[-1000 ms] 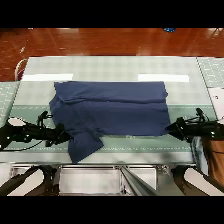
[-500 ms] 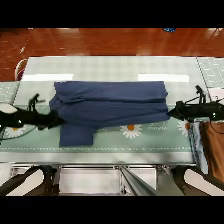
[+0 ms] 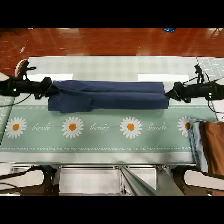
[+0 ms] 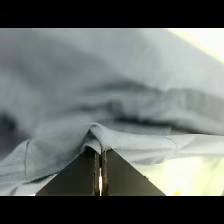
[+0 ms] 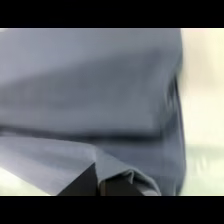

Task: Fold the shirts.

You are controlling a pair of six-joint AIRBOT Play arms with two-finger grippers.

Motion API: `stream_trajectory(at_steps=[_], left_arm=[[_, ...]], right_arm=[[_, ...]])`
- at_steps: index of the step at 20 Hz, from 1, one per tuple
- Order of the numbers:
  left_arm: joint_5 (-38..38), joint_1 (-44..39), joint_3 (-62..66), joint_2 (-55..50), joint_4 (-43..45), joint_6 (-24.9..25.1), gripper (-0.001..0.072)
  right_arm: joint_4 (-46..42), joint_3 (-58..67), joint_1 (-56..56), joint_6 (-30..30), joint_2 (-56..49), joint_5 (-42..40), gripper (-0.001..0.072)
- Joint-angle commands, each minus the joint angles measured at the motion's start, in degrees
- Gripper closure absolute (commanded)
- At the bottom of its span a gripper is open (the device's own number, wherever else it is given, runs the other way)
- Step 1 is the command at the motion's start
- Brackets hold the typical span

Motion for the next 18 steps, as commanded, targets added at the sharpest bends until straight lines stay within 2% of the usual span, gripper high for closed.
stream_trajectory(at_steps=[1,3,7,8,9,10,11,13,16,18], left_arm=[[0.20,-1.64,10.19,-9.51,-1.05,-2.47,0.0692],[0.17,-1.90,15.52,-14.12,-1.07,-4.28,0.0692],[-1.01,-2.23,20.11,-19.93,-1.07,-4.15,0.0692],[-1.81,-2.45,20.11,-21.03,-1.03,-4.02,0.0687],[-2.91,-2.62,20.11,-21.99,-1.05,-4.02,0.0607],[-4.28,-2.82,20.11,-22.84,-1.01,-4.02,0.0370],[-5.29,-2.64,20.15,-23.10,-0.83,-4.15,0.0204],[-8.63,-0.37,21.97,-22.60,-0.31,-5.70,0.0206],[-14.29,5.81,26.99,-18.18,3.32,-7.32,0.0206],[-12.70,9.42,27.17,-11.54,7.06,-7.23,0.0206]], right_arm=[[2.62,7.26,0.68,0.63,-7.41,-1.05,0.0684],[3.69,10.93,0.68,0.92,-10.84,-1.03,0.0683],[5.09,16.28,1.03,0.98,-16.15,-1.33,0.0683],[5.25,16.83,1.03,0.92,-17.20,-2.29,0.0663],[5.55,16.90,1.03,0.92,-17.97,-3.85,0.0478],[5.68,16.90,1.03,0.87,-18.40,-5.49,0.0290],[5.68,16.96,0.96,0.74,-18.40,-6.03,0.0299],[4.70,19.54,-0.83,1.16,-18.34,-2.49,0.0300],[1.03,25.11,-6.97,3.04,-16.52,8.70,0.0300],[-4.11,25.09,-11.02,5.03,-13.29,10.73,0.0300]])
